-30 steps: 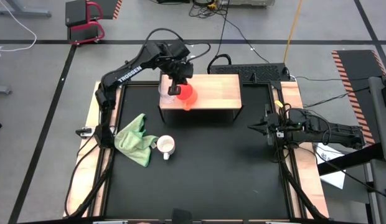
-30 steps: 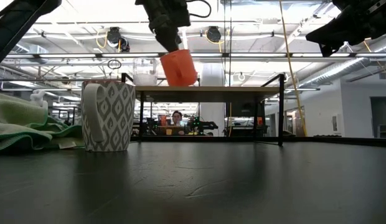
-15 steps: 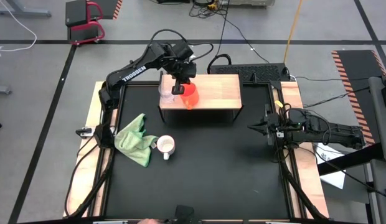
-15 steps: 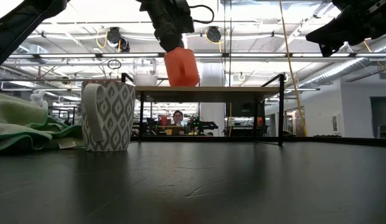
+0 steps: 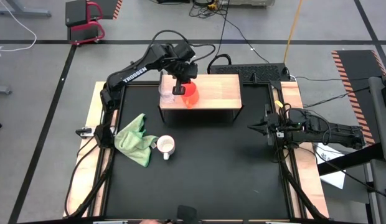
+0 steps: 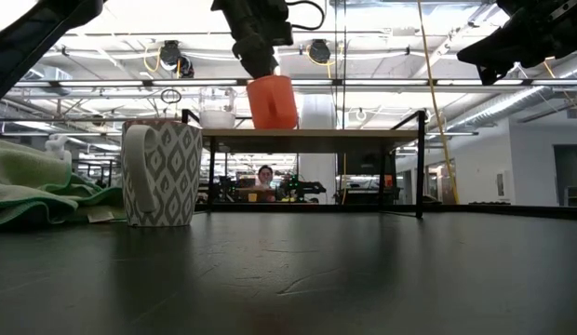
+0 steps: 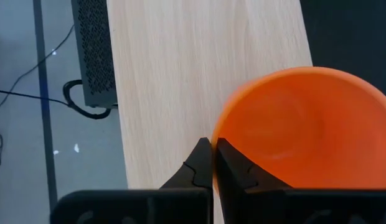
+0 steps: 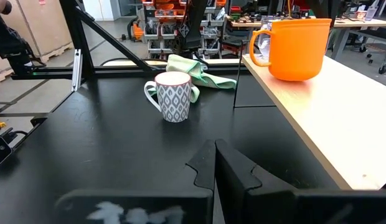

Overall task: Stack small to large cups/mugs on shelf
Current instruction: Put the orange mug on the shelf

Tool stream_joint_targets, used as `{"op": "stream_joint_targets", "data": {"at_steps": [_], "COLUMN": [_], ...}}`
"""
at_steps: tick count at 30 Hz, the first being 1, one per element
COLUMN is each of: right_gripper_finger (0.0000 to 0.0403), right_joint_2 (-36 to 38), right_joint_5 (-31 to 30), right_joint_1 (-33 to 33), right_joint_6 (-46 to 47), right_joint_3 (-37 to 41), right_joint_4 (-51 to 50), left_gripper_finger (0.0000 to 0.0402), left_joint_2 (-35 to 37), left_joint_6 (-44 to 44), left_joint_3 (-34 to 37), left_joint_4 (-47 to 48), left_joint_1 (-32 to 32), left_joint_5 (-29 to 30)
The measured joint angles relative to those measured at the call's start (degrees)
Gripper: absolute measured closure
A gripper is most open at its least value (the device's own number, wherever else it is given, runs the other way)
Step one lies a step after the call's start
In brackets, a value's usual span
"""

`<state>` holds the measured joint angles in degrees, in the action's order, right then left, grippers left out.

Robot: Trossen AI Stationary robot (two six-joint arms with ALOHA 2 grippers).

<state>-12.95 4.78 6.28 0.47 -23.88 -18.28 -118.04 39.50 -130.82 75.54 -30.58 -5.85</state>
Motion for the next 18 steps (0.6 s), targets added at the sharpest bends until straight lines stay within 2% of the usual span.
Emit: {"op": "stream_joint_targets", "data": {"at_steps": [18], "right_gripper_finger": [0.0403], "right_joint_2": [0.0], "right_joint_5": [0.0], "right_joint_1": [0.0], "right_joint_6": [0.0], "right_joint_3": [0.0], "right_joint_4": [0.0], "left_gripper_finger": [0.0401], "left_joint_2": [-0.8], "left_joint_6": [0.4], "left_joint_3": [-0.1], "left_joint_4": [-1.8], "left_joint_1": [1.2], "left_joint_5": [0.1]}}
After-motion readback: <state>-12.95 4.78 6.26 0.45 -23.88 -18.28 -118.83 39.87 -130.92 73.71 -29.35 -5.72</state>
